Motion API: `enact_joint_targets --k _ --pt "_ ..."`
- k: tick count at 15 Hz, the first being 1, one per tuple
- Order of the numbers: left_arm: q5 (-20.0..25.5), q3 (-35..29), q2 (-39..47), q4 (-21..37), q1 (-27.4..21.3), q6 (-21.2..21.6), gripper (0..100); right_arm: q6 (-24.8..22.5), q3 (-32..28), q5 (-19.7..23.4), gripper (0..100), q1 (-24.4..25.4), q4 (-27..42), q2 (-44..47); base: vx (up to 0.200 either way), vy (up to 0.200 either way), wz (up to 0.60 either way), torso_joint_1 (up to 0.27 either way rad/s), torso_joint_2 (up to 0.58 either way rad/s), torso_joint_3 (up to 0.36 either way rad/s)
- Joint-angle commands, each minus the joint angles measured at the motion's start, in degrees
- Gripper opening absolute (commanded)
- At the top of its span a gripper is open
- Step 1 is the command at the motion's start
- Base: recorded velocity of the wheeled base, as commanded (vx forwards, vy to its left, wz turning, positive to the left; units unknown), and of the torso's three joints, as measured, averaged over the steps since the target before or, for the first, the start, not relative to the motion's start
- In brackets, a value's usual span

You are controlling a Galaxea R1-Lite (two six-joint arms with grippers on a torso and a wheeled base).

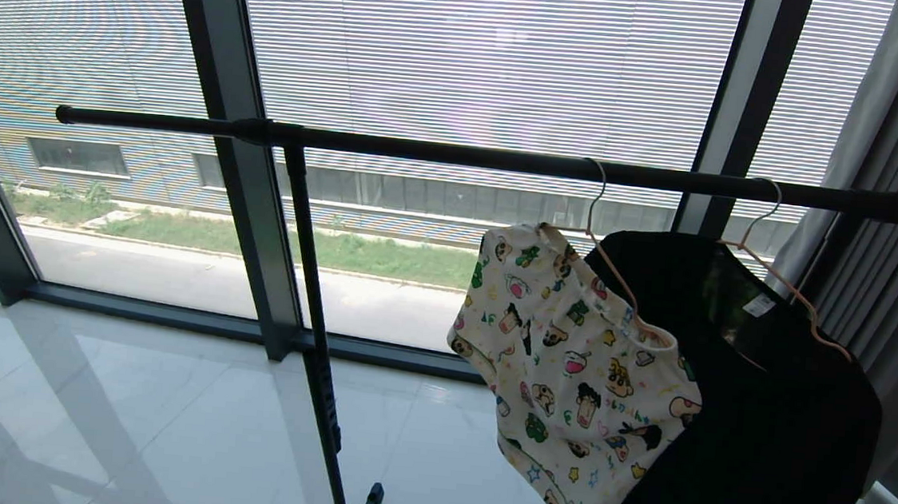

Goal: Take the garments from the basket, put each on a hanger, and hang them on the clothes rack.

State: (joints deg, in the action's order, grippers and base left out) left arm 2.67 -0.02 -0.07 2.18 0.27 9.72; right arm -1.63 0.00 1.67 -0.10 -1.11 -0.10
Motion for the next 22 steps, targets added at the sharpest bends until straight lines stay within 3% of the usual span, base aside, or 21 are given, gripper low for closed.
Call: enact_joint_targets --k 1,22 --pt "-0.21 0.02 0.07 0.81 0.00 -1.01 100 0.40 0.00 1.14 100 0.01 0.76 0.10 0.000 0.000 0.00 0.000 0.00 0.000" --pt "-0.38 0.02 0.07 0.63 0.00 -3.04 100 1.28 0.00 0.97 100 0.01 0.76 0.10 0.000 0.000 0.00 0.000 0.00 0.000"
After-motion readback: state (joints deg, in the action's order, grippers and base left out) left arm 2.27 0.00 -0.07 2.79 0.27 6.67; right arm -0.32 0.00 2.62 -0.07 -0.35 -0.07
